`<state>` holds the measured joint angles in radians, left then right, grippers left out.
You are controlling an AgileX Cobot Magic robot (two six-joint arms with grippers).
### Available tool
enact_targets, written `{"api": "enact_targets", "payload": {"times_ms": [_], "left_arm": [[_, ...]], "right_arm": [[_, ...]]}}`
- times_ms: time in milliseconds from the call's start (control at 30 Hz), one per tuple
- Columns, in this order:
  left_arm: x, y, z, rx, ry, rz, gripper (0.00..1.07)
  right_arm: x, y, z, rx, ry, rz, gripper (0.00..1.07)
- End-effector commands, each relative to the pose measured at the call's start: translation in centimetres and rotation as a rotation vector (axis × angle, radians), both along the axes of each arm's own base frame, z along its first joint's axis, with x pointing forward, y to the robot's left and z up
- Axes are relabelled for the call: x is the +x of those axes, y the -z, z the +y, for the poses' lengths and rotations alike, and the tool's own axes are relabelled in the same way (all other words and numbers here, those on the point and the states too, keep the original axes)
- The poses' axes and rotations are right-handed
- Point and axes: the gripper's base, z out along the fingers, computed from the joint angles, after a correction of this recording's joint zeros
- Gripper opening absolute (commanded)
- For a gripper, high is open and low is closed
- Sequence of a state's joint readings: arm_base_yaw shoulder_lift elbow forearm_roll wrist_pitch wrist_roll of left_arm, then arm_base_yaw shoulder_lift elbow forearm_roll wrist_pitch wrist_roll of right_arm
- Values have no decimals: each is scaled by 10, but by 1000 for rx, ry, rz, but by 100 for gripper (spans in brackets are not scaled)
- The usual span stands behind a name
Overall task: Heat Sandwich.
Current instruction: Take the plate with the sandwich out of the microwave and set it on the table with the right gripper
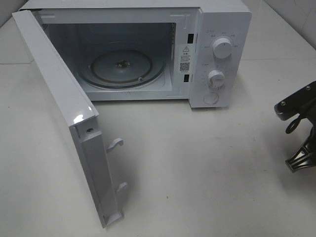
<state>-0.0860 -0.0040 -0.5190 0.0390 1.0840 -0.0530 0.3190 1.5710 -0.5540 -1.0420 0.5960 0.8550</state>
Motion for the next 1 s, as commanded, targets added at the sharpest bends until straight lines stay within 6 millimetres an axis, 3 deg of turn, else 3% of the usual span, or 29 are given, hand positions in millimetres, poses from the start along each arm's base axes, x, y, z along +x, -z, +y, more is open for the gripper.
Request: {"api": "enact_targets", "payload": {"times_ms": [33, 667, 1000], "left_arm": [[-2, -1, 0, -4, -3, -28, 98], [-2, -1, 0, -4, -3, -28, 98], [-2, -1, 0, -4, -3, -28, 98]], "right_arm": [[9, 4, -2, -46, 0, -10, 1], [26, 43, 5, -40, -22, 14, 3], [26, 45, 6, -35, -24, 18, 7]]}}
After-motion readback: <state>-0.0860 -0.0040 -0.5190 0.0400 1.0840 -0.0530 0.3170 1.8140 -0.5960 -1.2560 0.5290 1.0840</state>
